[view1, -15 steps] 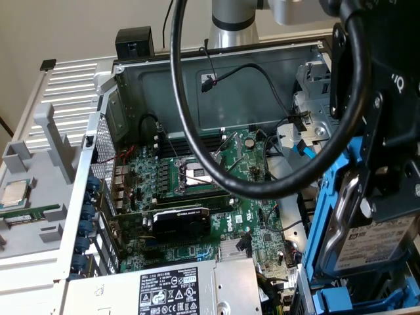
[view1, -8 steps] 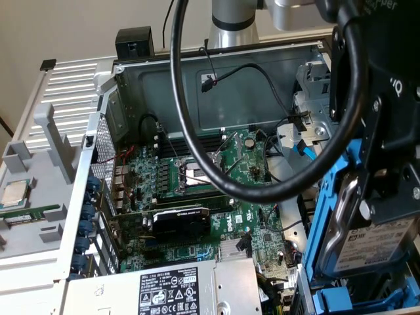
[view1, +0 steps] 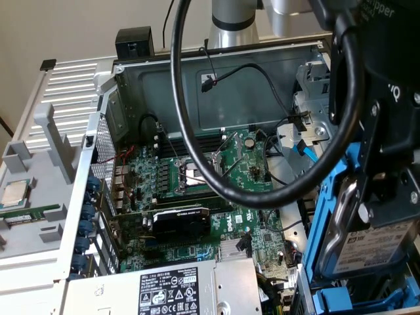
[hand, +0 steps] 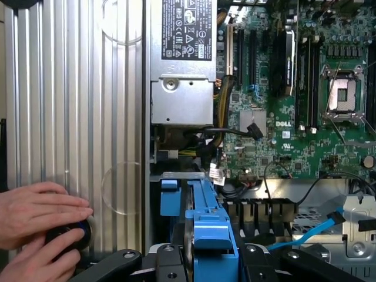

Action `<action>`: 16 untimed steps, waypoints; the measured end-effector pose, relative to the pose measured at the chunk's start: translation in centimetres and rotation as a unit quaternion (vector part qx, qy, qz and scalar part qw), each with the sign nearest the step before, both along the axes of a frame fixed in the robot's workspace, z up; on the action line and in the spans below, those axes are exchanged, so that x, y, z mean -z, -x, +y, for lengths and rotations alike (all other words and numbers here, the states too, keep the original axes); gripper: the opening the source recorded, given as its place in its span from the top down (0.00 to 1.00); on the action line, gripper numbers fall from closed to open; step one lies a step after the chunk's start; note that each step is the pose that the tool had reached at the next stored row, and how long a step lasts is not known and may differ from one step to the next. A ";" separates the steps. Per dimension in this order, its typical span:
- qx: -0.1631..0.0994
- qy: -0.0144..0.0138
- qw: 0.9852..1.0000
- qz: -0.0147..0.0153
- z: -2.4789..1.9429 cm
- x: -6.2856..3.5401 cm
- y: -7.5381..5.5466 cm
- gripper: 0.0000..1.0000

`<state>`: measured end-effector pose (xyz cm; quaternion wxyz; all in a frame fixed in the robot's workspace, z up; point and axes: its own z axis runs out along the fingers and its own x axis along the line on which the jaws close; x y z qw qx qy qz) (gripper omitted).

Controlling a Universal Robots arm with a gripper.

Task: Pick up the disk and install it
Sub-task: 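Insert the disk into the insertion slot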

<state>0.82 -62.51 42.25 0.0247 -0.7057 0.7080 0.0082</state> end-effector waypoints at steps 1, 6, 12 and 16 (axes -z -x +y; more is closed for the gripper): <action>0.000 0.000 1.000 0.000 0.00 0.04 0.0 0.63; 0.000 0.000 1.000 0.000 0.00 0.28 0.0 0.63; 0.001 0.000 1.000 0.000 0.00 0.37 0.0 0.63; 0.002 -0.001 1.000 0.000 0.00 0.39 0.0 0.63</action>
